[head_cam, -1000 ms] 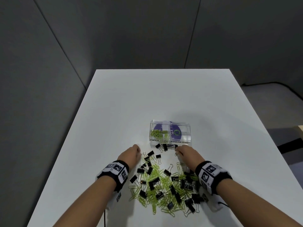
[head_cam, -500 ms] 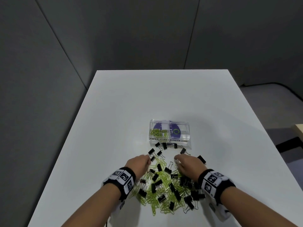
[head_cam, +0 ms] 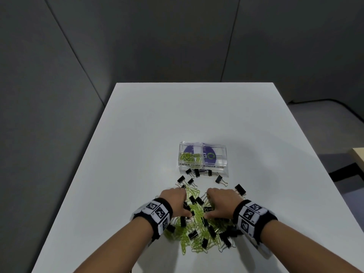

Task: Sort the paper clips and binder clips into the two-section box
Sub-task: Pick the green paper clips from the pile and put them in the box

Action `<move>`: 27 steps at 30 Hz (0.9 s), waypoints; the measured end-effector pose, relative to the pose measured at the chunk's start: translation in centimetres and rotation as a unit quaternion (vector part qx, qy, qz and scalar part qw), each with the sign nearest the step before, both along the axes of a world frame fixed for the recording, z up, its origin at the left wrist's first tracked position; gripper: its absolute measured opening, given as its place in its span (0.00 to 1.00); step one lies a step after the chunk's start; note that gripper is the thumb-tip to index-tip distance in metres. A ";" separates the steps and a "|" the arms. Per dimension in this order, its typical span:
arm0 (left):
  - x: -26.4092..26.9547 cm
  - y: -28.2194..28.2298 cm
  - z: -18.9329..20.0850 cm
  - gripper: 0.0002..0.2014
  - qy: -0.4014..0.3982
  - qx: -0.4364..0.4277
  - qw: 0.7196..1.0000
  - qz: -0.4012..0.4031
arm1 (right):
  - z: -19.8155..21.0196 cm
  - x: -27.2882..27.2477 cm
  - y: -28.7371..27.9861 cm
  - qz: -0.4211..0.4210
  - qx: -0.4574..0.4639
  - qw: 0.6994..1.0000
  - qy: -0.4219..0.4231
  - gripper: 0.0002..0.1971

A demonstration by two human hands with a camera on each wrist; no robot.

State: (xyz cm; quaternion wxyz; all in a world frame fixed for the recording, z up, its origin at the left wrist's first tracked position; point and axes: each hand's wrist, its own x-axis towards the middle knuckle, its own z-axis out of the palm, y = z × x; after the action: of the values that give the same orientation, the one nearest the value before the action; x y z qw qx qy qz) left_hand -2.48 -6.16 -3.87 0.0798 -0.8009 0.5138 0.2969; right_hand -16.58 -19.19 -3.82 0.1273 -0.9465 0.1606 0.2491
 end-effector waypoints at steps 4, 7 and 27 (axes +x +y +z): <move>-0.4 -1.0 0.6 0.24 -0.029 -0.010 1.000 -0.001 | 0.0 0.2 0.2 -0.005 -0.008 1.000 -0.017 0.22; -0.5 -1.7 1.2 0.21 -0.060 -0.019 0.998 -0.020 | 0.3 0.2 0.2 -0.026 -0.004 0.999 -0.021 0.20; -2.7 -1.5 0.6 0.19 -0.060 -0.066 0.985 -0.146 | 1.1 -0.5 2.5 -0.073 -0.018 0.995 -0.065 0.22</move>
State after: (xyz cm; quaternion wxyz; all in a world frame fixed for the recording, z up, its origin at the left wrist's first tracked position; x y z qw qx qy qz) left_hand -5.15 -7.69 -3.23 0.1000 -0.7371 0.6380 0.1989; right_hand -17.13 -16.65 -2.75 0.1386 -0.9485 0.2253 0.1741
